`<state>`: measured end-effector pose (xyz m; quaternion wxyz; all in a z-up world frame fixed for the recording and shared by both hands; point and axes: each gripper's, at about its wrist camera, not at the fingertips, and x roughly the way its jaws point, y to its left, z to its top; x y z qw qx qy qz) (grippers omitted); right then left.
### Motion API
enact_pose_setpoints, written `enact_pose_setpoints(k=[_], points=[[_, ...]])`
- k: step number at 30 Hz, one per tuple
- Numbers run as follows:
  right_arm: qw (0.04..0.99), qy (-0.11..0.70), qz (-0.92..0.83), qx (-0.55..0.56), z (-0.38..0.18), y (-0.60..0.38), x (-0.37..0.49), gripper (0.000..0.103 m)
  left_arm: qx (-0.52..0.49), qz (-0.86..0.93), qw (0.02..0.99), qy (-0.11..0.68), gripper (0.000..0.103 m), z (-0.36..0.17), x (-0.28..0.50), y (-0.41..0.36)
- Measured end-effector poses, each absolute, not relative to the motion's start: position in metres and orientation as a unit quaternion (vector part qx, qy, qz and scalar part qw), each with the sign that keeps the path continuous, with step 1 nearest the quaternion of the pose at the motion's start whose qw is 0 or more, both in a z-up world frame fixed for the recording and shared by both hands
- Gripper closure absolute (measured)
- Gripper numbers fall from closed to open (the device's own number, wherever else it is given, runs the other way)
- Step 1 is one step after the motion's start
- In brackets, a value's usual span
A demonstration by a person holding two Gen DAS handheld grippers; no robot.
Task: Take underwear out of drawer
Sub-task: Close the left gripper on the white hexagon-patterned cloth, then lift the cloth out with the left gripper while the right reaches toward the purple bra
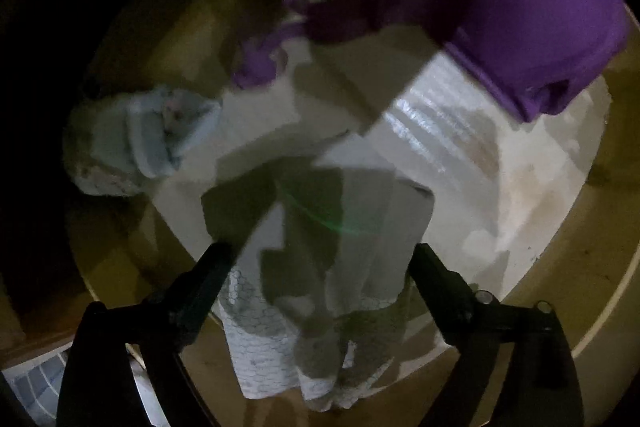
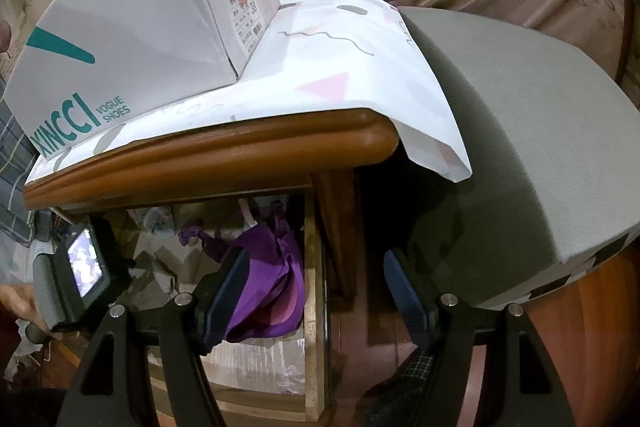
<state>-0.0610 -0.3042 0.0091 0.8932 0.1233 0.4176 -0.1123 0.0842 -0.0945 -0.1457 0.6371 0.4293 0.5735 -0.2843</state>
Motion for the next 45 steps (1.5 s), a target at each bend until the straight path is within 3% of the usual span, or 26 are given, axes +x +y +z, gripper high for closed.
enact_pose_setpoints(k=[4, 6, 8, 9, 12, 26, 33, 45], points=[[0.893, 0.420, -0.112, 0.121, 0.008, -0.303, -0.061, 0.031, 0.415, -0.289, 0.629, 0.590, 0.011, -0.147, 0.086, -0.095], [0.892, 0.420, -0.111, 0.120, 0.008, -0.303, -0.061, 0.031, 0.397, -0.299, 0.629, 0.598, 0.038, -0.146, 0.095, -0.097], [0.893, 0.420, -0.111, 0.119, 0.008, -0.303, -0.061, 0.031, 0.405, -0.294, 0.630, 0.594, 0.053, -0.141, 0.093, -0.099], [0.892, 0.422, -0.112, 0.119, 0.008, -0.303, -0.061, 0.031, 0.409, -0.292, 0.630, 0.593, 0.059, -0.137, 0.090, -0.099], [0.891, 0.423, -0.113, 0.120, 0.008, -0.302, -0.061, 0.031, 0.401, -0.295, 0.629, 0.597, 0.067, -0.126, 0.088, -0.101], [0.890, 0.430, -0.114, 0.105, 0.006, -0.298, -0.060, 0.031, 0.301, -0.268, 0.716, 0.570, 0.069, -0.059, 0.073, -0.052], [0.883, 0.448, -0.103, 0.094, -0.004, -0.290, -0.055, 0.031, 0.193, -0.207, 0.781, 0.557, 0.068, -0.027, 0.058, -0.029], [0.854, 0.505, -0.041, 0.119, -0.028, -0.269, -0.044, 0.031, 0.091, -0.122, 0.840, 0.521, 0.068, -0.010, 0.036, 0.011]])
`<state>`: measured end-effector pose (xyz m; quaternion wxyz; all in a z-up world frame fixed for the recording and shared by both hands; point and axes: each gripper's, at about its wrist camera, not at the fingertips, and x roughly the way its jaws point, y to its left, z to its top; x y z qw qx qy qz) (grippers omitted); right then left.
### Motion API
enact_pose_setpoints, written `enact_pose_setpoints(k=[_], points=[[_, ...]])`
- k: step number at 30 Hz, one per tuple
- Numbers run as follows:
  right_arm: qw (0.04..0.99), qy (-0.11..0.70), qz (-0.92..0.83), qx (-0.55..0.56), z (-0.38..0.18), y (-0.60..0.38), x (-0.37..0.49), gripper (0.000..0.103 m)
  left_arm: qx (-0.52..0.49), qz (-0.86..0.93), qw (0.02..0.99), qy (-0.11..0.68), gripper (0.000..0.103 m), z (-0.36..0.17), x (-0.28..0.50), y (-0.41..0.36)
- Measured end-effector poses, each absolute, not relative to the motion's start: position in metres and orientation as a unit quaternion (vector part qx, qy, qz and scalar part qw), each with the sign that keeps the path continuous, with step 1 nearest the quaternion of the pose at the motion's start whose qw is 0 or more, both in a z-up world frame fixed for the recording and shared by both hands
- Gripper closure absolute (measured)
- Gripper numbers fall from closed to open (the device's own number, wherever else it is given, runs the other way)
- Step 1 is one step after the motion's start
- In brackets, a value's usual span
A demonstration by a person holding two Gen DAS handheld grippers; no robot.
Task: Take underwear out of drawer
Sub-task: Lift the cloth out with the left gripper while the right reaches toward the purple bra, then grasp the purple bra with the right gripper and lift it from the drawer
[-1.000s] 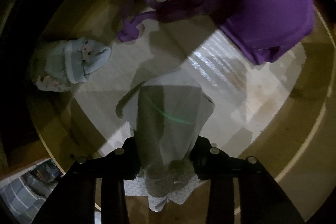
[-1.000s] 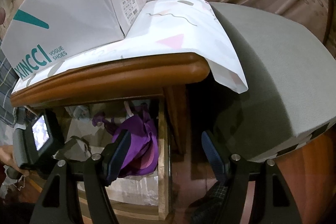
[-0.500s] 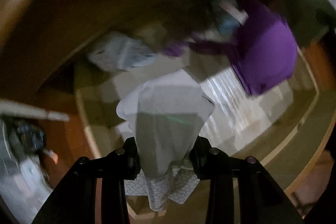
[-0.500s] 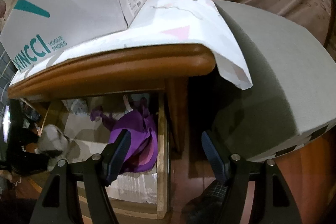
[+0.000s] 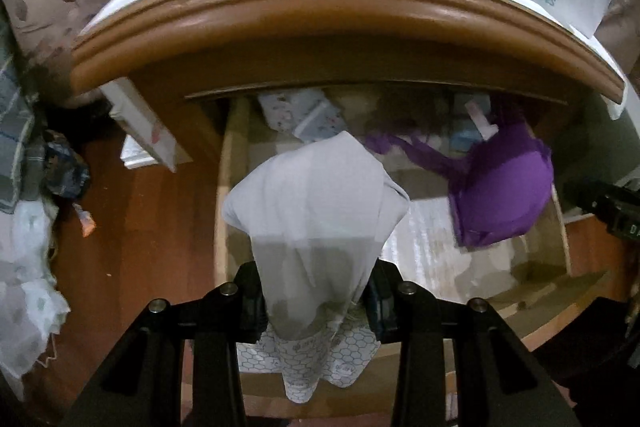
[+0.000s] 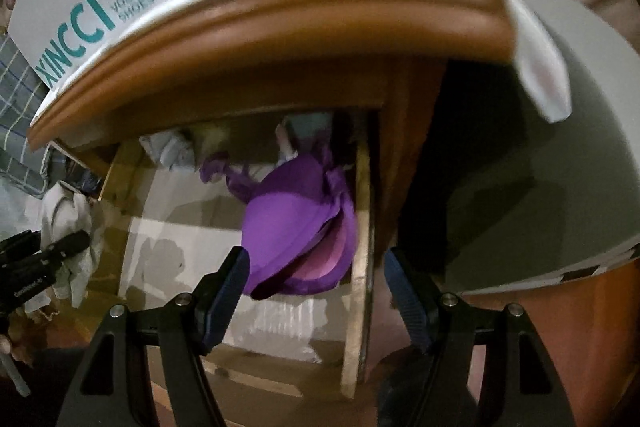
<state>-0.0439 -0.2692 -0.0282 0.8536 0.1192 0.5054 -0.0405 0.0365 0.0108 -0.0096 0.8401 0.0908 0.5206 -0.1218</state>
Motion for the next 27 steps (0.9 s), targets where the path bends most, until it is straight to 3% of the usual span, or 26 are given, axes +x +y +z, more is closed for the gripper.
enact_pose_setpoints(k=[27], points=[[0.786, 0.594, -0.053, 0.164, -0.083, -0.240, 0.000, 0.031, -0.042, 0.041, 0.871, 0.487, 0.068, 0.013, 0.046, 0.119]])
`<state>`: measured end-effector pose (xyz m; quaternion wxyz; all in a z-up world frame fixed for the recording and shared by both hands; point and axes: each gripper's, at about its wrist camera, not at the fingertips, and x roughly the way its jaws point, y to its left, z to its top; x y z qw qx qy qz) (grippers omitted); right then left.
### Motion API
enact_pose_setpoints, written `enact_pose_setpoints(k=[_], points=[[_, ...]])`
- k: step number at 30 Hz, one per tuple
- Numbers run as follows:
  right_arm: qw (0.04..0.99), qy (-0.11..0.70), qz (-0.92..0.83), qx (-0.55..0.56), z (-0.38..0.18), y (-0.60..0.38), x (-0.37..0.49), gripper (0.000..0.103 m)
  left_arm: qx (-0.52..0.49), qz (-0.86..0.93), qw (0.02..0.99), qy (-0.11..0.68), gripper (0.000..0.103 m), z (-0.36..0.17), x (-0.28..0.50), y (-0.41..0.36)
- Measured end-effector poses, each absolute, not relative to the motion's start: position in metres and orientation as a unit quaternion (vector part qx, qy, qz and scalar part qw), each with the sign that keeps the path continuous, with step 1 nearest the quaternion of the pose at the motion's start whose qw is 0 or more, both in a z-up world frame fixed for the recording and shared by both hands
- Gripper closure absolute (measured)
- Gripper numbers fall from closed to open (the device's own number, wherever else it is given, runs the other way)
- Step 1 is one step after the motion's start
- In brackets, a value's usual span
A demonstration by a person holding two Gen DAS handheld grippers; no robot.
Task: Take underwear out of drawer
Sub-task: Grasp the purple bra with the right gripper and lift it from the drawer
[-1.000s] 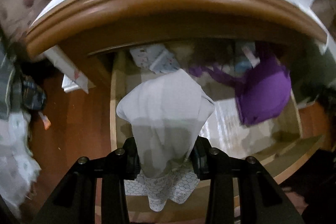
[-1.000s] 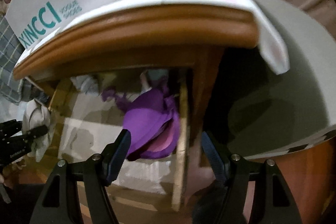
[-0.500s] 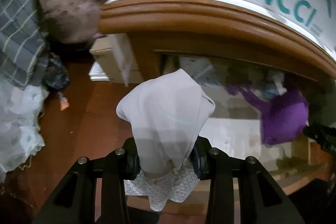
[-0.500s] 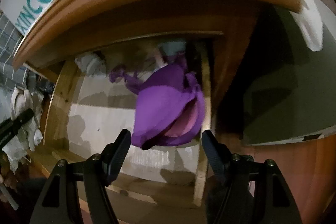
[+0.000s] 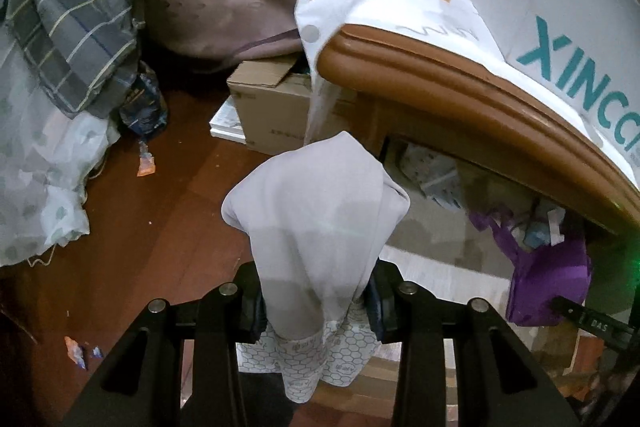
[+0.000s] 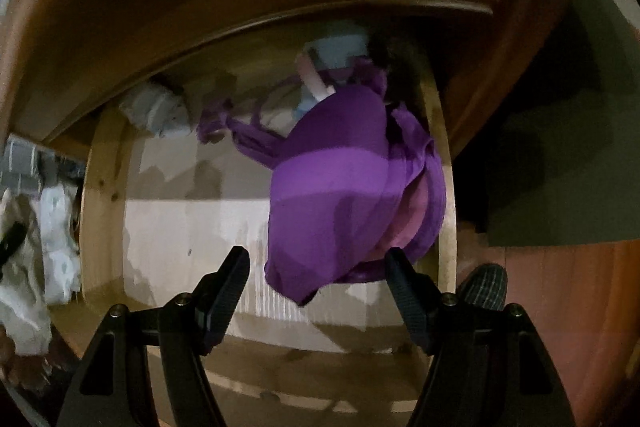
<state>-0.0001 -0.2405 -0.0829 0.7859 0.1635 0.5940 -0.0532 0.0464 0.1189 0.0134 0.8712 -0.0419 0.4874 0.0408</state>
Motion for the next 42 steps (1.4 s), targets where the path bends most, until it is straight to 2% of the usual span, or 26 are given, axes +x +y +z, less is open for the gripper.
enact_pose_setpoints(k=[8, 15, 16, 17, 19, 23, 30, 36, 42], points=[[0.806, 0.590, -0.048, 0.022, -0.079, -0.213, 0.016, 0.032, -0.070, 0.048, 0.861, 0.502, 0.068, 0.009, 0.048, 0.134], [0.809, 0.584, -0.060, -0.021, -0.085, -0.202, 0.021, 0.033, -0.070, 0.039, 0.862, 0.500, 0.068, 0.011, 0.045, 0.132], [0.811, 0.581, -0.057, -0.023, -0.084, -0.201, 0.022, 0.038, -0.070, 0.040, 0.861, 0.502, 0.068, 0.011, 0.045, 0.131], [0.813, 0.579, -0.054, -0.023, -0.083, -0.202, 0.021, 0.049, -0.070, 0.039, 0.860, 0.503, 0.068, 0.010, 0.045, 0.131], [0.814, 0.581, -0.030, 0.005, -0.083, -0.205, 0.018, 0.063, -0.070, 0.038, 0.861, 0.503, 0.068, 0.011, 0.045, 0.132], [0.807, 0.589, -0.012, 0.046, -0.089, -0.203, 0.019, 0.078, -0.068, 0.043, 0.861, 0.502, 0.068, 0.010, 0.046, 0.132], [0.804, 0.593, -0.007, 0.044, -0.089, -0.193, 0.019, 0.080, -0.062, 0.038, 0.863, 0.500, 0.068, 0.010, 0.047, 0.131], [0.786, 0.616, -0.021, 0.050, -0.098, -0.193, 0.032, 0.077, -0.060, 0.035, 0.863, 0.501, 0.068, 0.009, 0.048, 0.129], [0.789, 0.611, -0.010, 0.056, -0.098, -0.192, 0.032, 0.085, -0.059, 0.037, 0.862, 0.502, 0.068, 0.007, 0.051, 0.129]])
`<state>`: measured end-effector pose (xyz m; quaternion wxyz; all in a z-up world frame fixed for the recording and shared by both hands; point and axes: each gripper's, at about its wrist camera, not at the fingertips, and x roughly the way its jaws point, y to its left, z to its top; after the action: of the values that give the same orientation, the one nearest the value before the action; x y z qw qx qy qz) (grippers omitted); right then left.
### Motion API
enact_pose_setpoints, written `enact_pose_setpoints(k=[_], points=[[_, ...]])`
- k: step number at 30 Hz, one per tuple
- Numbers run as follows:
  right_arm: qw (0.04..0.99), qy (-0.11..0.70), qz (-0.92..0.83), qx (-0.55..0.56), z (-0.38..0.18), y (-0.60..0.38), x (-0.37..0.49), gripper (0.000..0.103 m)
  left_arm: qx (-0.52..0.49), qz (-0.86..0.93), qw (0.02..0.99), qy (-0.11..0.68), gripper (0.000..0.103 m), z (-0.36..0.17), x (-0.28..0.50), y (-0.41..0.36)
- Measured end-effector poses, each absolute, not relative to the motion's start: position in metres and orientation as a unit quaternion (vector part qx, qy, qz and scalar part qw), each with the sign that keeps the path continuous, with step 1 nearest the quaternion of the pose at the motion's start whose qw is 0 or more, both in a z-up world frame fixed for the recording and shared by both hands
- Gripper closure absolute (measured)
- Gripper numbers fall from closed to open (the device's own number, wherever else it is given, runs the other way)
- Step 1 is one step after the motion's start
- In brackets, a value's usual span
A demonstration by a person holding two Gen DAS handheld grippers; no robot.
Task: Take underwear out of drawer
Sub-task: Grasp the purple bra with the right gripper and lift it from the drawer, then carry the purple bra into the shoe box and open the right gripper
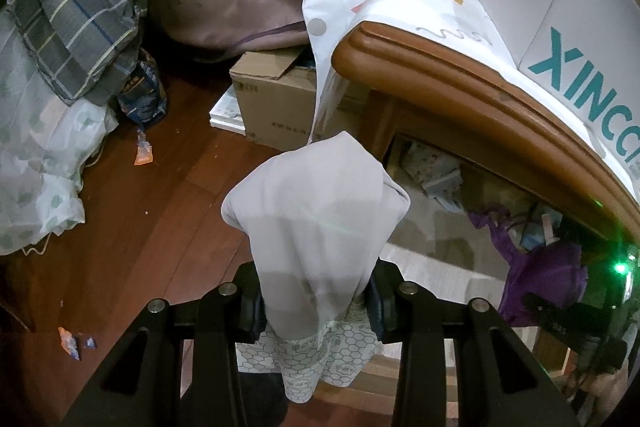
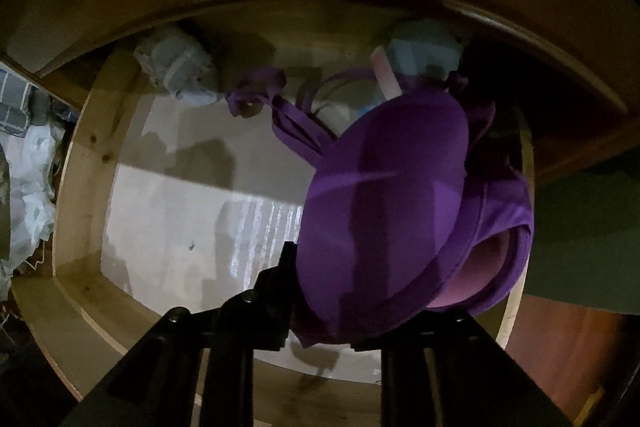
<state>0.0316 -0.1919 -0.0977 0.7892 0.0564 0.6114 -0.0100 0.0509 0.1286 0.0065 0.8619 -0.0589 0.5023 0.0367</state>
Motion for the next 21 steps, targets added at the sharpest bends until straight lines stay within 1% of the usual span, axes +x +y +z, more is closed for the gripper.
enact_pose_setpoints(k=[9, 21], points=[[0.801, 0.594, -0.017, 0.063, -0.084, -0.189, 0.011, 0.086, -0.067, 0.044, 0.862, 0.501, 0.068, 0.008, 0.051, 0.130], [0.824, 0.558, -0.003, 0.103, -0.028, -0.187, -0.025, 0.087, -0.082, 0.063, 0.863, 0.495, 0.068, 0.012, 0.049, 0.143]])
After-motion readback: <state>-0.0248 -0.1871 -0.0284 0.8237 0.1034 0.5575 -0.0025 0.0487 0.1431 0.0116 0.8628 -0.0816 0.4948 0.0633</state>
